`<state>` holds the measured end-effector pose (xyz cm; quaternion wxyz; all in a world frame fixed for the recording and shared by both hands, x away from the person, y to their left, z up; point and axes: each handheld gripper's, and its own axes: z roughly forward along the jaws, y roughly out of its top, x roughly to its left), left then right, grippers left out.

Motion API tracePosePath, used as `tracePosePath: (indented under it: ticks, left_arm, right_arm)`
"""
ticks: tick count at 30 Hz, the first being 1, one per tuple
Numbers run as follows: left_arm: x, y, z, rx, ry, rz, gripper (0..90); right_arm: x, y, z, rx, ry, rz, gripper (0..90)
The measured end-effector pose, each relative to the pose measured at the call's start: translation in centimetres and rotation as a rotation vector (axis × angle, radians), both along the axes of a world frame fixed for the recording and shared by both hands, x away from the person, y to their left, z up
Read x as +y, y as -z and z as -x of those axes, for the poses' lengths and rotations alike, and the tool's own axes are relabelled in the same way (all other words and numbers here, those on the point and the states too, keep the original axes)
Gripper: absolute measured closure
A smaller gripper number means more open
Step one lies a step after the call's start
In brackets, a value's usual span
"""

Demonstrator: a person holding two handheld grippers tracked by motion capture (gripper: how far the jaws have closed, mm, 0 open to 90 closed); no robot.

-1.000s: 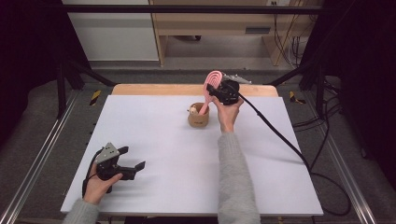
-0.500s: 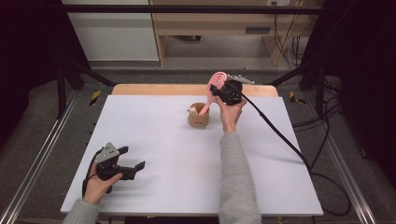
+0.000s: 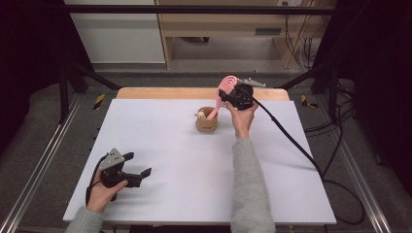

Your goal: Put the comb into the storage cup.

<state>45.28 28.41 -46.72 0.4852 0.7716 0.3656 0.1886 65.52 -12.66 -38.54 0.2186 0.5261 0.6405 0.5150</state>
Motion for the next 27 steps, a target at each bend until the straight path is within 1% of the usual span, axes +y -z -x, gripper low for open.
tracePosePath:
  ticks: [2, 5, 7, 9, 12, 14, 16, 19, 23, 27]
  left_arm:
    - [0.0, 0.0, 0.0, 0.0, 0.0, -0.001, 3.0]
    - [0.0, 0.0, 0.0, 0.0, -0.001, 0.0, 3.0]
    - [-0.1, 0.0, 0.0, -0.002, 0.0, 0.0, 3.0]
    - [-0.1, -0.1, 0.1, -0.003, 0.0, 0.0, 3.0]
    - [-0.1, -0.1, 0.1, -0.003, 0.0, 0.002, 3.0]
    - [-0.1, -0.1, 0.1, -0.003, -0.001, 0.001, 3.0]
    - [-0.1, -0.1, 0.1, -0.003, 0.0, 0.0, 3.0]
    - [-0.1, -0.1, 0.1, -0.003, 0.0, -0.001, 3.0]
    - [-0.1, -0.1, 0.1, -0.005, 0.0, 0.001, 3.0]
    - [-0.1, -0.1, 0.1, -0.004, 0.001, 0.002, 3.0]
  right_arm:
    - [-0.1, -0.1, 0.1, -0.006, -0.009, 0.015, 47.2]
    - [-0.1, -0.1, 0.2, -0.005, -0.026, 0.027, 39.0]
    - [-0.1, 0.0, 0.3, -0.01, -0.024, 0.042, 34.2]
    - [-0.1, 0.0, 0.3, 0.002, -0.038, 0.047, 30.1]
    - [-0.1, 0.0, 0.5, -0.007, -0.052, 0.063, 26.4]
    - [-0.1, 0.0, 0.6, -0.016, -0.055, 0.074, 21.7]
    - [-0.1, -0.1, 0.7, -0.026, -0.057, 0.078, 19.7]
    - [-0.1, -0.3, 1.0, -0.026, -0.072, 0.071, 13.9]
    - [-0.3, -0.6, 1.6, -0.025, -0.082, 0.089, 8.2]
    - [-0.4, -0.9, 2.2, -0.021, -0.099, 0.102, 5.2]
